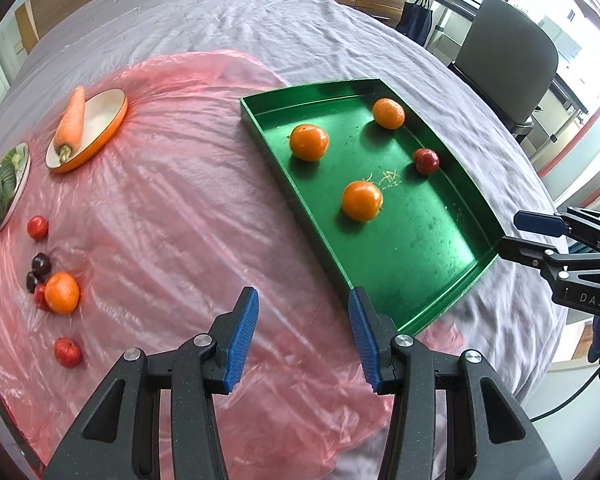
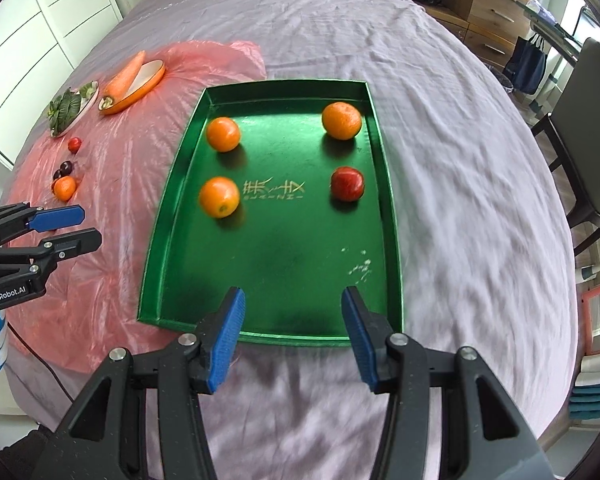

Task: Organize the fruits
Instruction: 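Withdraw both open tools from the green tray toward the remaining fruit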

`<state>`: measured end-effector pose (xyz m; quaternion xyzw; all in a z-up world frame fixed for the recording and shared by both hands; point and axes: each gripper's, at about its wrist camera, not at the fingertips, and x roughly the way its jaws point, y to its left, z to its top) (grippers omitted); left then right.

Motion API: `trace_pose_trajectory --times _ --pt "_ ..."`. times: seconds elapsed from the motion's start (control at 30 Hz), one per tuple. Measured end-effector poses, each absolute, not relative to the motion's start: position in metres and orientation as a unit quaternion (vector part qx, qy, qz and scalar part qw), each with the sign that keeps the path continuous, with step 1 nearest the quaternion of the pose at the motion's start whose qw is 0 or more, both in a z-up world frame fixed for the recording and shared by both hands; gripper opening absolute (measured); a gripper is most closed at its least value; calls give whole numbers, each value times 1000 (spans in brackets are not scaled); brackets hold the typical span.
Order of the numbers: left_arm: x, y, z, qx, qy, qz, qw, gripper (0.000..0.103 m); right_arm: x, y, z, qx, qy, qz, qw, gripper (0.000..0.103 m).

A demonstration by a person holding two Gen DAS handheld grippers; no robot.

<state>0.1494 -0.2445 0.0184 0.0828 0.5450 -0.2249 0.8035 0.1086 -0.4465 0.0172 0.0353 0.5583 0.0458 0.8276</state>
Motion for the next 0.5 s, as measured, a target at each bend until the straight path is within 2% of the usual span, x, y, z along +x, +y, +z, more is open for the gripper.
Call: trace_pose_trajectory --times 0.5 --pt "129 -176 21 64 554 -184 809 41 92 -388 31 27 565 87 820 84"
